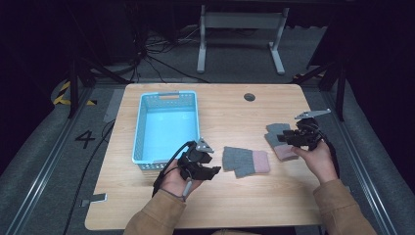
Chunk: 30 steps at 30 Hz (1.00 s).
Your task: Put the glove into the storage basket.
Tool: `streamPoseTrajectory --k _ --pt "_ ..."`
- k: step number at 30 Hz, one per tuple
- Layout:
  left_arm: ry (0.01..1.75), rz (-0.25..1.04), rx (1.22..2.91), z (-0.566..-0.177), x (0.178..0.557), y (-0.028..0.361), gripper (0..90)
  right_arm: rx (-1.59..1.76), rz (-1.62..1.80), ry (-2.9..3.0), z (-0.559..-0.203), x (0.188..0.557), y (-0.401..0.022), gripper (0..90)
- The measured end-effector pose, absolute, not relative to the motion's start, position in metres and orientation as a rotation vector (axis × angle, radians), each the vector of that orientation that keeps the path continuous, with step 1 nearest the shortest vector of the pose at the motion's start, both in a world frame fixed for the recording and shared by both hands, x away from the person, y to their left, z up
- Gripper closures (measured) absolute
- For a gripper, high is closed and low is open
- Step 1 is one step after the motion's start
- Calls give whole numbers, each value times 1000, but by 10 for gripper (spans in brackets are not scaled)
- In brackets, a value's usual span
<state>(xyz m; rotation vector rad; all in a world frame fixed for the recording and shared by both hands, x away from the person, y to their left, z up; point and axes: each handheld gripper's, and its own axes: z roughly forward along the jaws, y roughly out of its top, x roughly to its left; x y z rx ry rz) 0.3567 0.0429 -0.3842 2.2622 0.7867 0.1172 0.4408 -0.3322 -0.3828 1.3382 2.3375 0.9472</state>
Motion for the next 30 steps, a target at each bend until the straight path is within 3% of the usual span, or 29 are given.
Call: streamPoseTrajectory --k 12,30 --pt "788 121 2269 -386 357 42 525 1455 810 2323 -411 454 -342 499" --pt "793 122 2275 -388 356 43 524 1503 660 2294 -433 470 -335 485"
